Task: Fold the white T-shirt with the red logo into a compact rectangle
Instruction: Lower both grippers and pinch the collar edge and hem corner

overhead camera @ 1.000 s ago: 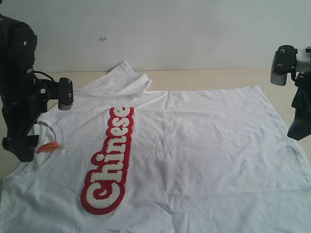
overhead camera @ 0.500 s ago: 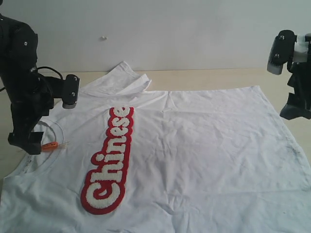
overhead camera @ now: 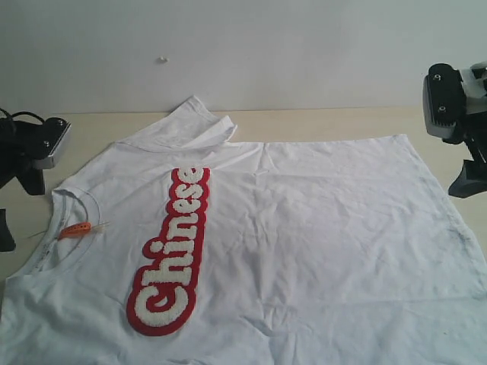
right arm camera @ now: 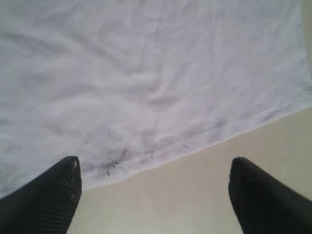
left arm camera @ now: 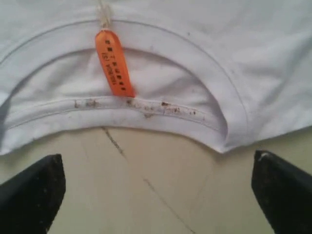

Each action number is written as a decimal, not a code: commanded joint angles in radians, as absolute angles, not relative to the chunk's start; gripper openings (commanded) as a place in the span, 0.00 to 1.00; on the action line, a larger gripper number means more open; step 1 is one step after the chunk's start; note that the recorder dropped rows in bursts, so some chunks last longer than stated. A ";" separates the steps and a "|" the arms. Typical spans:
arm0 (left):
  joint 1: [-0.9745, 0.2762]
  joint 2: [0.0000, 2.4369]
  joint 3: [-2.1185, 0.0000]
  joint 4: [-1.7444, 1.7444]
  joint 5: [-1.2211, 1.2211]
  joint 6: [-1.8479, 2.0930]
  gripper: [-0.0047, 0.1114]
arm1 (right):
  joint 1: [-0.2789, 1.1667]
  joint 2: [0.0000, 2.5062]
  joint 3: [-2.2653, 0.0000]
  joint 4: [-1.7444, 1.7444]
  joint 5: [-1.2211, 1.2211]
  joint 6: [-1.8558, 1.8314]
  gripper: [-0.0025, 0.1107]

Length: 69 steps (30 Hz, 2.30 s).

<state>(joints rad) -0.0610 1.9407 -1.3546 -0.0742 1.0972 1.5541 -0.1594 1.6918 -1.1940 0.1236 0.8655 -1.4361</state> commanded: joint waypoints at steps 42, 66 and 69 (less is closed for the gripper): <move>-0.050 2.109 -1.264 -0.188 0.861 1.640 0.94 | -0.175 1.851 -1.193 0.096 0.866 -1.495 0.71; -0.050 2.109 -1.268 -0.192 0.877 1.640 0.94 | -0.311 2.006 -1.224 0.203 0.784 -1.699 0.71; -0.050 2.109 -1.268 -0.199 0.877 1.640 0.94 | -0.311 2.022 -1.277 0.211 0.867 -1.699 0.71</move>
<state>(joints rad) -0.0526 2.0822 -1.2749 -0.1888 0.8643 1.6404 -0.3044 2.0155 -1.2332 0.1953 0.8073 -1.6940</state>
